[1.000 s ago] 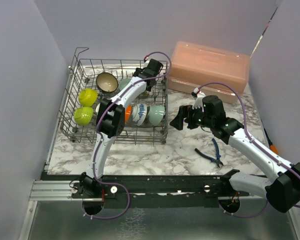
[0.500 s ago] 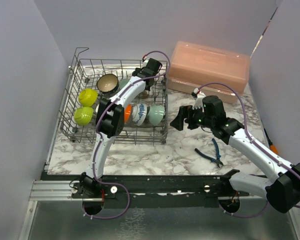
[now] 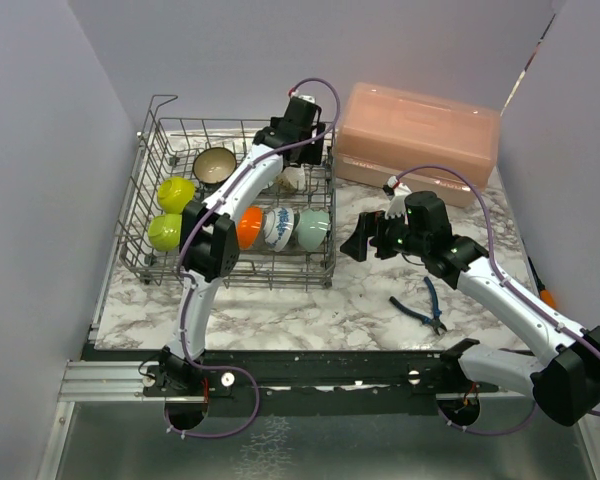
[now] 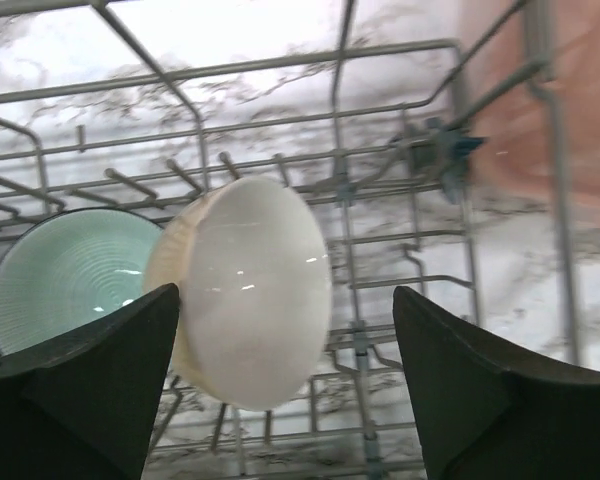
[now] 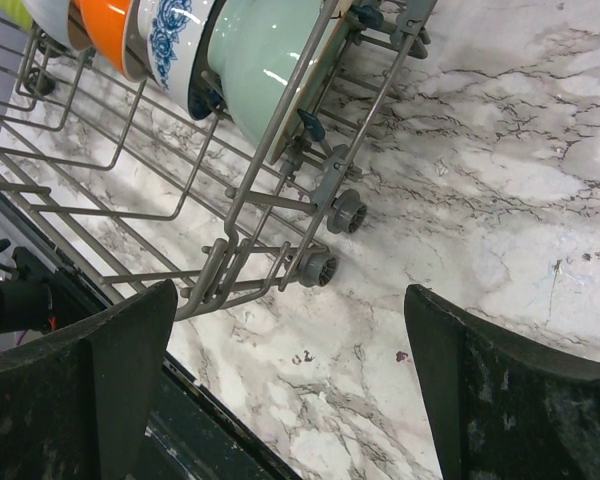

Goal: Load the bowls into the dish rack
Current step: Place the bowl in the dish rack.

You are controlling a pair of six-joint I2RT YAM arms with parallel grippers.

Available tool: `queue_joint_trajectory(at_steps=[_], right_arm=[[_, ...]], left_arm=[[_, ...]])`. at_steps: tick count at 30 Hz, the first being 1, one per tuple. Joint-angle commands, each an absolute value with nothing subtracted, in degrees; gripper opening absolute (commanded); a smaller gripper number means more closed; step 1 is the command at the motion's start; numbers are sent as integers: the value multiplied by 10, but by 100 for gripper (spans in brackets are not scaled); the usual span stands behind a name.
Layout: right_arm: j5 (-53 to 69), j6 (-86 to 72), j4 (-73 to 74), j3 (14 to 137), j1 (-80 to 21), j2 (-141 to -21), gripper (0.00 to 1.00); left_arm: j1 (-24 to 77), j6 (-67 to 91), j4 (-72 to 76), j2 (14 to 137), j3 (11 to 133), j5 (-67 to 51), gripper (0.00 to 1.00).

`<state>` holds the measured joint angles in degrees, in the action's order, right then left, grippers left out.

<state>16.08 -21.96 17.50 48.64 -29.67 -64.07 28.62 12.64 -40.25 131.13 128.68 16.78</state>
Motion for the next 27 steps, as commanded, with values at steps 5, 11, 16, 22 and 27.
queue_joint_trajectory(at_steps=[5,11,16,22,27], right_arm=[[151,-211,185,498,-297,-639,100],[156,-211,179,499,-297,-648,100],[158,-210,176,500,-297,-652,100],[154,-208,181,505,-297,-649,100],[149,-206,191,506,-297,-643,100]], left_arm=[[252,178,-335,1243,1230,10,93],[216,191,-295,1198,1137,-13,95],[192,207,-276,1191,1086,-27,94],[184,232,-252,1219,1081,-83,89],[186,260,-237,1249,1095,-152,82]])
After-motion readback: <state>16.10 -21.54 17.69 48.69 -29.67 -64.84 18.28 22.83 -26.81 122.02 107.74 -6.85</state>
